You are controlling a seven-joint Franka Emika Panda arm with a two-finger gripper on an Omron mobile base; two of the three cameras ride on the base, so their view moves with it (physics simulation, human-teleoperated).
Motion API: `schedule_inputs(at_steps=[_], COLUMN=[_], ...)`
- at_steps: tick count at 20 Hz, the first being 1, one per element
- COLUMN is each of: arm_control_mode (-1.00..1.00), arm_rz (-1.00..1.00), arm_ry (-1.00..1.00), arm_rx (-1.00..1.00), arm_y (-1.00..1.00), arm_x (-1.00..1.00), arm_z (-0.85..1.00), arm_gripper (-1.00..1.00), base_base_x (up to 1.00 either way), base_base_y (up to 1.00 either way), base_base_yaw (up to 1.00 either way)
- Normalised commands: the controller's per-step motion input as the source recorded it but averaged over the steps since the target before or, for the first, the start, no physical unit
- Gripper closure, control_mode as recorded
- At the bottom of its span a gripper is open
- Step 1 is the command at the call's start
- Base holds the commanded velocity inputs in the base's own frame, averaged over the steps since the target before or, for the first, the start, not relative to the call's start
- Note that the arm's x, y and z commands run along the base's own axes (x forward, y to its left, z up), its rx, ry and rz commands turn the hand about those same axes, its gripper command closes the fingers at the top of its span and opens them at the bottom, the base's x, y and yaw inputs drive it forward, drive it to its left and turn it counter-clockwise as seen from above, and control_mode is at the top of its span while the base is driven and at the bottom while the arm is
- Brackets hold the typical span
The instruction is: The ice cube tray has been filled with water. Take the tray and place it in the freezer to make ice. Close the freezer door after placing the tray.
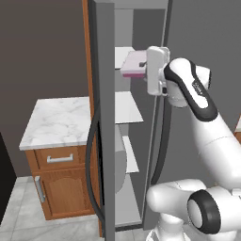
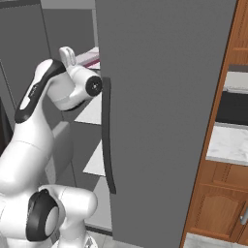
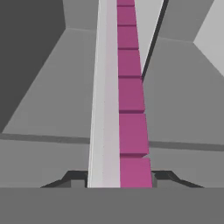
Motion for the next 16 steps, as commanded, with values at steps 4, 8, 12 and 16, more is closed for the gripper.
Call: schedule_inputs(at_steps=[4,8,12,16], arm_control_mode=[-1.00,-1.00,-1.00,-1.00], arm_rz=[-0.07,-0.07,-0.06,-0.04], arm_ry=[0.00,0.00,0.00,0.01], arm_rx=[0.00,0.00,0.00,0.00], arm_y=[0.00,0.00,0.03,0.04], arm_x=[0.33,0.38,0.38,0.42], arm_z=[0.00,0.00,0.00,0.00], arm_gripper=[1.00,1.00,1.00,1.00], base_base_x=[0.00,0.00,0.00,0.00], base_base_y=[0.00,0.00,0.00,0.00], base_base_yaw=[0.00,0.00,0.00,0.00])
